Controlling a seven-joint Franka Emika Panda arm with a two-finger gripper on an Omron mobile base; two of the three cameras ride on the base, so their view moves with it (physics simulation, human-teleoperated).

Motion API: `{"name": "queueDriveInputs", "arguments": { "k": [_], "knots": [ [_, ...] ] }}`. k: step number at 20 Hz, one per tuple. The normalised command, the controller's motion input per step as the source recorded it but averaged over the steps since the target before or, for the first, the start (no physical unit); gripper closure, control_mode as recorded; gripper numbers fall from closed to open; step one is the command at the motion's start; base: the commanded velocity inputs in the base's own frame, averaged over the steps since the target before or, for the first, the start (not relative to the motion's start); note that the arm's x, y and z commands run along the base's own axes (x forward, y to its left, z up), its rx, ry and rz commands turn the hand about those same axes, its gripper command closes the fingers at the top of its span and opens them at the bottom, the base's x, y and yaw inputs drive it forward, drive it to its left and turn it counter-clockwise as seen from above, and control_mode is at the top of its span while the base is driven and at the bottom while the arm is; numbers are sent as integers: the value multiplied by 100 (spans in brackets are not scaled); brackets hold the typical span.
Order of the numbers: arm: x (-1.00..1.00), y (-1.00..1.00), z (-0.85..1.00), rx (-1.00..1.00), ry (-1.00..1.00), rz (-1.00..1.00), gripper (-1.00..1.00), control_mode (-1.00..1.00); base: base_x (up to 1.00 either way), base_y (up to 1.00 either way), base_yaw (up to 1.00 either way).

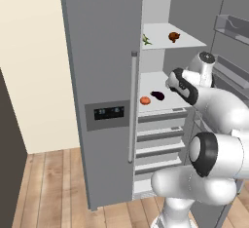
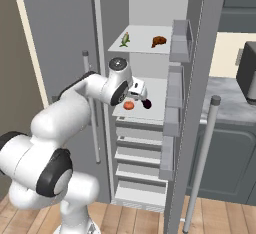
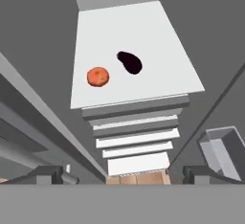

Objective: Gather the eggplant and squash from the fridge and place them on a tray on the dining counter. Then gather the chicken drumstick and fish from the fridge and place them on the other tray.

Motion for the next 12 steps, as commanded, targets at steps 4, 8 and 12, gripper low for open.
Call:
{"name": "queueDriveInputs", "arguments": {
  "k": [4,8,12],
  "knots": [
    [53,0,-31,0,0,0,-100,-100,0,0,0],
    [69,-18,-13,-3,0,4,-100,-100,0,0,0],
    [35,-39,-30,-6,0,10,-100,-100,0,0,0]
  ]
}}
